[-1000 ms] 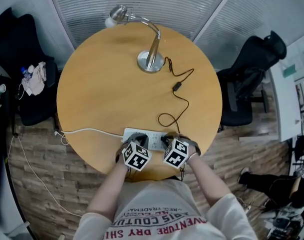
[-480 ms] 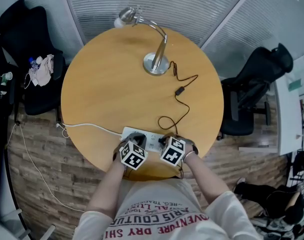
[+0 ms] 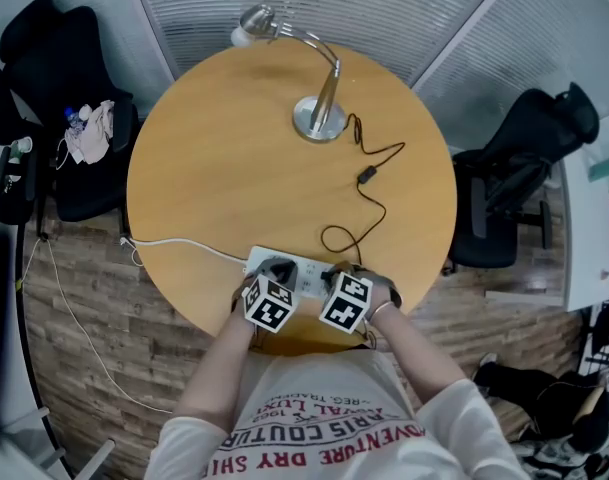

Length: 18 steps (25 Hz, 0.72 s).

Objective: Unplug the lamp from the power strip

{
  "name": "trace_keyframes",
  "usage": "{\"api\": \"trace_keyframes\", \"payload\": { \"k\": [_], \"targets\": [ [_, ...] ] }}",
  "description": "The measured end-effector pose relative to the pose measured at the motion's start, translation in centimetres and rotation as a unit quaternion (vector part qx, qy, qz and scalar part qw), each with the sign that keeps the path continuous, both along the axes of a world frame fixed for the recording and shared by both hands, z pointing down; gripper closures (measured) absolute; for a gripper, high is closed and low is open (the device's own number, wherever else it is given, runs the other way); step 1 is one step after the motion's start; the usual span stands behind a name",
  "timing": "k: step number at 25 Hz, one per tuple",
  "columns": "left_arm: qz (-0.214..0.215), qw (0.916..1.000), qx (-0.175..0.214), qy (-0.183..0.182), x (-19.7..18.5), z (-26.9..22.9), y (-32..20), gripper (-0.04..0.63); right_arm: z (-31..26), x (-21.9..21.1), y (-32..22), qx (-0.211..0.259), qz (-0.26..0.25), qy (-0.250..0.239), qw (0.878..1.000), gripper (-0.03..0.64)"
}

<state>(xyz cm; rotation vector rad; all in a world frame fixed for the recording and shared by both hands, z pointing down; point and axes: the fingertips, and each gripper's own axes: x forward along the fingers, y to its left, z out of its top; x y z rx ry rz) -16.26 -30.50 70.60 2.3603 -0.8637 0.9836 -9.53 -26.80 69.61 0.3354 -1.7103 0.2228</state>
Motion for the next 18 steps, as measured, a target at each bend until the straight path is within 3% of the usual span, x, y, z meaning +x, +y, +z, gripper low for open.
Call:
{"api": "trace_keyframes", "payload": {
  "k": [3, 5, 8, 10, 14, 18],
  "targets": [
    [-0.007, 1.0, -0.006, 0.002, 0.0, -0.1, -0.1, 0.569, 0.0, 0.0, 0.2, -0.006, 0.005, 0.006, 1.0, 0.548],
    [-0.004, 0.9998, 0.013, -0.011, 0.2, 0.0, -0.1, 0.569, -0.3, 0.1, 0.4, -0.015, 0.02, 0.0, 1.0, 0.548],
    [0.002, 0.9991, 0.033, -0.027, 0.3, 0.1, -0.1, 0.568, -3.8, -1.1, -0.9, -0.021, 0.063, -0.075, 0.995, 0.548],
    [0.002, 0.9991, 0.031, -0.027, 0.2, 0.3, -0.2, 0.569, -7.1, -1.7, -2.9, 0.001, 0.06, -0.102, 0.993, 0.548],
    [0.0, 0.9992, 0.03, -0.027, 0.2, 0.4, 0.0, 0.569, -9.4, -0.8, -4.6, 0.029, 0.049, -0.089, 0.994, 0.546],
    [-0.002, 0.9992, 0.03, -0.028, 0.0, 0.3, -0.1, 0.568, -9.4, -0.6, -4.0, 0.024, 0.062, -0.094, 0.993, 0.546]
  ]
}}
